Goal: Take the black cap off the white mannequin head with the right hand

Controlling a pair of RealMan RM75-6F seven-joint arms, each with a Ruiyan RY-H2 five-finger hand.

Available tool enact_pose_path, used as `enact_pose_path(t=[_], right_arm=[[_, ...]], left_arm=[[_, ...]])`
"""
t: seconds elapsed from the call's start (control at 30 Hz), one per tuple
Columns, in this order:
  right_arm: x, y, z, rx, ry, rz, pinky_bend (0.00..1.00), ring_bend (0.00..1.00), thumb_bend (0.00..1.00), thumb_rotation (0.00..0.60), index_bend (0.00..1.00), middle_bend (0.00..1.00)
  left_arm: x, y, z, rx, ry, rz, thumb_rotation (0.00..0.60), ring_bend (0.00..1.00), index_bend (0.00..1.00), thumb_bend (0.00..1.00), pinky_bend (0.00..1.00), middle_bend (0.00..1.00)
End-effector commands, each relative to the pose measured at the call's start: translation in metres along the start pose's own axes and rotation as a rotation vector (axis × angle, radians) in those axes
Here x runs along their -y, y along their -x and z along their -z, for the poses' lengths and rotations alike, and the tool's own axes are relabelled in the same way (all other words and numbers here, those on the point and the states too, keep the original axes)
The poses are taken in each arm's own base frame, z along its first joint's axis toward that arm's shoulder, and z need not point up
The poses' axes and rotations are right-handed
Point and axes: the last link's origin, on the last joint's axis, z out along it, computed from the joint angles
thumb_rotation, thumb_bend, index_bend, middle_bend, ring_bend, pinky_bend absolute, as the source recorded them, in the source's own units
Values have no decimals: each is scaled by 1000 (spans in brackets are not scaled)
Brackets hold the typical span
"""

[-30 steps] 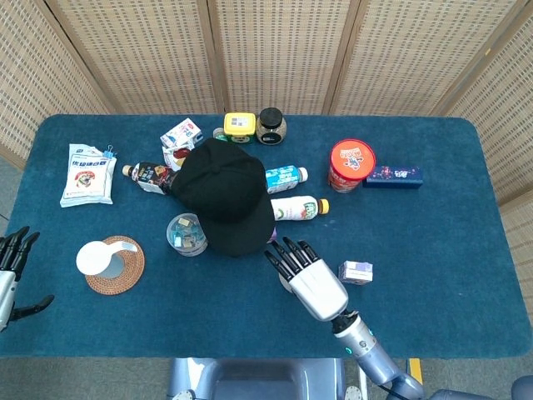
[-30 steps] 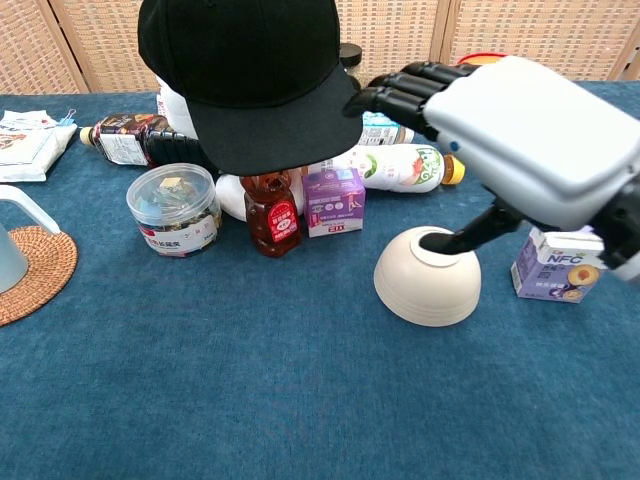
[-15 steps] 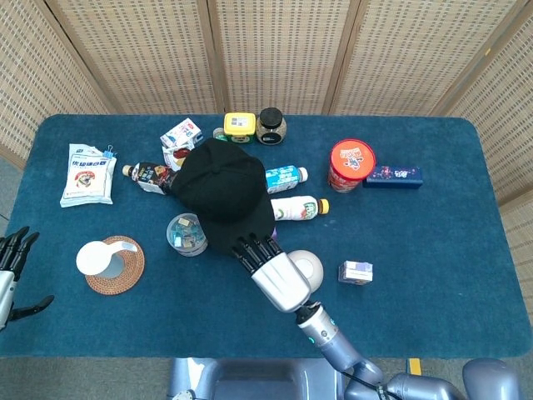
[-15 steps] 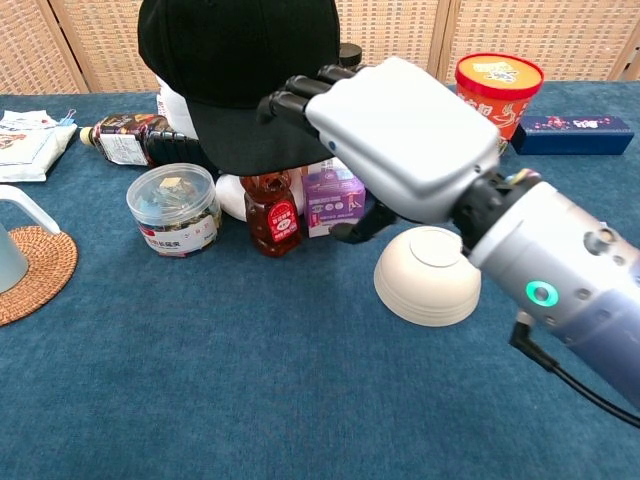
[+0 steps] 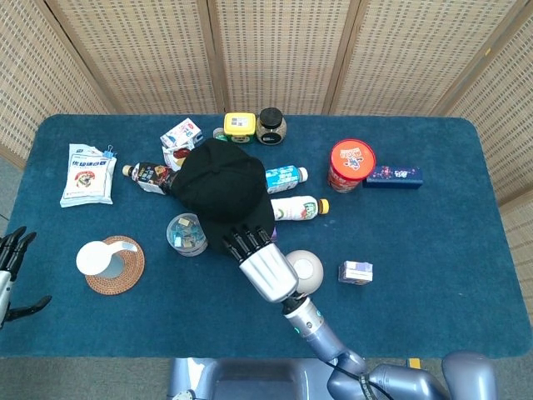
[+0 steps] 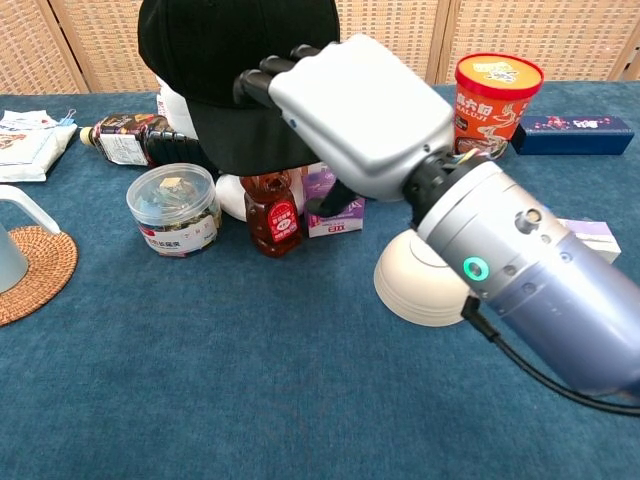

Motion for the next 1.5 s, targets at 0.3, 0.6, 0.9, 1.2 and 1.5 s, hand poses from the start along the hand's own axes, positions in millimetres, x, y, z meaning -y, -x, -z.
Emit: enact_pose_path(t=[0.3, 0.6, 0.9, 1.2, 1.5], right_arm=[[13, 15, -12, 1, -13, 48, 388, 304, 0, 600, 262, 302], [6, 19, -23, -53, -31, 127, 508, 383, 90, 600, 314, 362], [6, 21, -23, -154, -67, 153, 662, 514, 324, 600, 439, 486], [4, 18, -25, -251, -92, 122, 798, 638, 576, 600, 571, 609], [-12, 9, -38, -331, -91, 118, 879, 725, 634, 600, 648, 689]], left_arm=[[6, -5, 2, -14, -12, 16, 600, 0, 0, 41, 22, 0], [7, -6, 2, -14, -14, 20, 600, 0, 0, 41, 22, 0], [7, -6, 3, -11, -10, 24, 600, 0, 0, 42, 21, 0], [7, -6, 2, -5, -6, 26, 600, 0, 0, 42, 22, 0], [7, -6, 2, 0, -7, 28, 600, 0, 0, 41, 21, 0]])
